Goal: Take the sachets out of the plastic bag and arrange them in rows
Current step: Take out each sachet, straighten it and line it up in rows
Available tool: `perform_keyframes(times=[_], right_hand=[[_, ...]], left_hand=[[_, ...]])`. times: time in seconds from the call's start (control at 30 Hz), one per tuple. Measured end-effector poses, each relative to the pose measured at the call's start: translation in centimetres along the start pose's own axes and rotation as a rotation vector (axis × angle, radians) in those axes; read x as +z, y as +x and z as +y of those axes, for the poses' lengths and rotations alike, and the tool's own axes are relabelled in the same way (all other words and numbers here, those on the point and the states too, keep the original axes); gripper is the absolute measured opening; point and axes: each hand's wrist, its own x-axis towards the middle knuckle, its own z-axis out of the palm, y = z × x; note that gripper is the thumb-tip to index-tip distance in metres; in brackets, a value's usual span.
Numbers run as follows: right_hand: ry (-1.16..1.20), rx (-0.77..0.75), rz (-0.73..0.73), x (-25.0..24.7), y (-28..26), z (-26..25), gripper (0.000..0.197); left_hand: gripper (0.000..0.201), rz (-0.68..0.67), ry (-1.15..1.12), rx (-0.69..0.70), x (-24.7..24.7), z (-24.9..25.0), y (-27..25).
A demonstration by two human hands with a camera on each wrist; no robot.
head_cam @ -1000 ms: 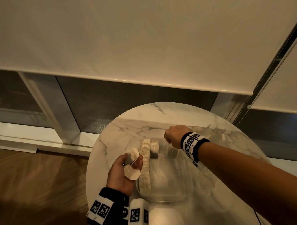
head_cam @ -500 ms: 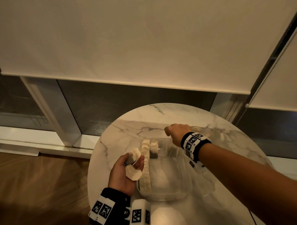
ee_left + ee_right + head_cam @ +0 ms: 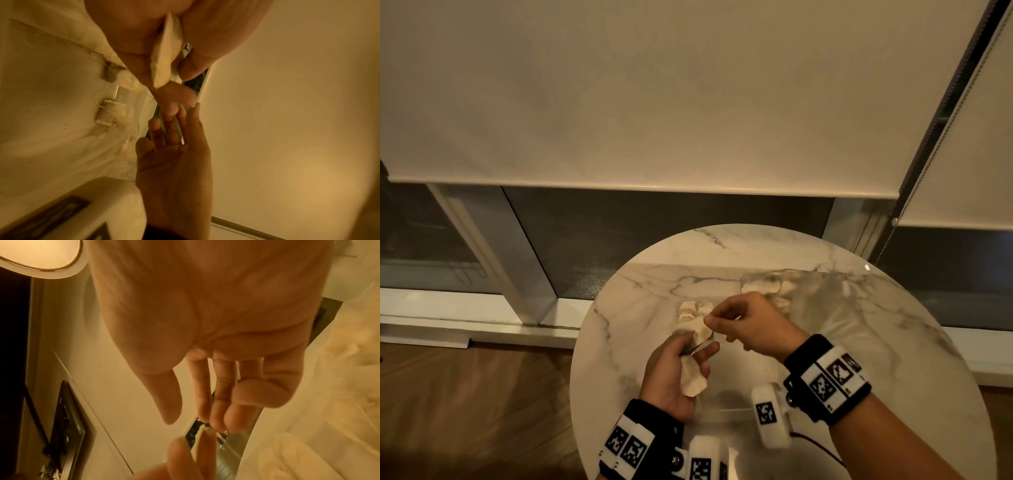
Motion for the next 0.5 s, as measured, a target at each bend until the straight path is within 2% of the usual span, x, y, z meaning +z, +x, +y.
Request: perform_keyframes(times=[0.13, 0.33, 0.5], right_hand=[[0.054, 0.013, 0.08, 0.1, 0.0, 0.7, 0.016], [-0.005, 0.161, 0.007, -0.2, 0.6, 0.9, 0.024], [-0.015, 0.126, 0.003, 0.2, 1.7, 0.9, 0.015]], left_hand=[[0.03, -0.02, 0.067, -0.002, 0.3, -0.4, 0.0], [0.029, -0.031, 0.106, -0.017, 0.5, -0.6, -0.2], [0.03, -0.026, 0.09, -0.034, 0.0, -0.2, 0.2]])
